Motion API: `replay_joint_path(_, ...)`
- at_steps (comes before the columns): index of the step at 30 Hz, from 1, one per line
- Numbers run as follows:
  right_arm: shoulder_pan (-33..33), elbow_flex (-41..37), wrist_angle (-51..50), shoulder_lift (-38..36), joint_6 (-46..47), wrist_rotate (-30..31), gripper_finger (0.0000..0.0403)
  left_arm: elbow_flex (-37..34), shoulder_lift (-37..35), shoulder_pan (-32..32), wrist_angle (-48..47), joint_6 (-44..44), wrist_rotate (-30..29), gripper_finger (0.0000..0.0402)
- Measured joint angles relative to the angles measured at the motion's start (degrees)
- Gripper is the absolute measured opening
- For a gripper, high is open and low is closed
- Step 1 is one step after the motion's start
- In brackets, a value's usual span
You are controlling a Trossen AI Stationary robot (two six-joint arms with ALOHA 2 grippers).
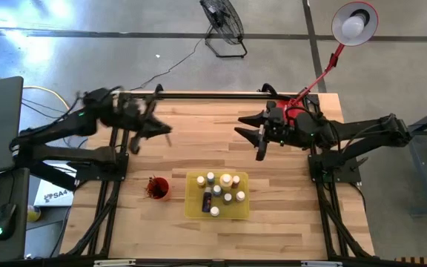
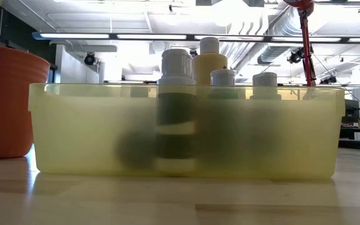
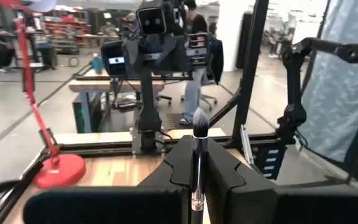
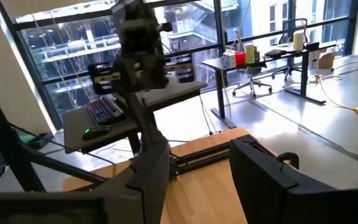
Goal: Pick & Place Paint Supplies
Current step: Put the silver paintbrush into the orange cup
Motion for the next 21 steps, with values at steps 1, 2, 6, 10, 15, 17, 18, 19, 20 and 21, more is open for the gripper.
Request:
replay_joint_path(1,-0.25,-0.01,0.03,0.0,0.05,0.02,0.0158,-1.38,-3.01,-0.84,-1.21,-0.47,-1.64,0.0009)
replay_joint_path(2,-0.49,0.0,0.02,0.0,0.27,0.06,0.0158,-2.94,-5.94,-1.8,-2.35,-1.16,-3.75,0.0009)
replay_joint_path(6,-1.63,0.0,1.11,0.02,0.59,0.19,0.0158,-9.5,-15.77,-6.72,-3.17,-6.03,-12.19,0.0009)
replay_joint_path(10,-2.59,-0.01,2.45,0.02,0.59,0.18,0.0155,-15.51,-22.11,-12.83,-1.46,-9.96,-19.46,0.0009)
replay_joint_path(15,-2.92,0.0,2.37,0.04,0.59,-0.05,0.0153,-20.13,-22.41,-21.63,-0.86,-13.38,-27.22,0.0009)
replay_joint_path(17,-2.88,0.01,2.04,0.04,0.59,-0.07,0.0153,-20.75,-20.84,-25.41,-0.29,-13.62,-29.73,0.0009)
replay_joint_path(18,-2.88,-0.01,1.55,0.03,0.59,-0.13,0.0153,-20.77,-19.93,-27.31,-0.29,-13.59,-31.18,0.0009)
replay_joint_path(19,-2.85,0.01,1.03,0.04,0.57,-0.28,0.0153,-20.78,-19.17,-29.09,-0.3,-13.55,-32.53,0.0009)
replay_joint_path(20,-2.85,-0.01,0.72,0.04,0.57,-0.31,0.0153,-20.78,-18.44,-30.87,-0.34,-13.52,-33.92,0.0009)
replay_joint_path(21,-2.83,0.01,0.53,0.06,0.59,-0.39,0.0153,-20.78,-17.66,-32.68,-0.35,-13.58,-35.35,0.0009)
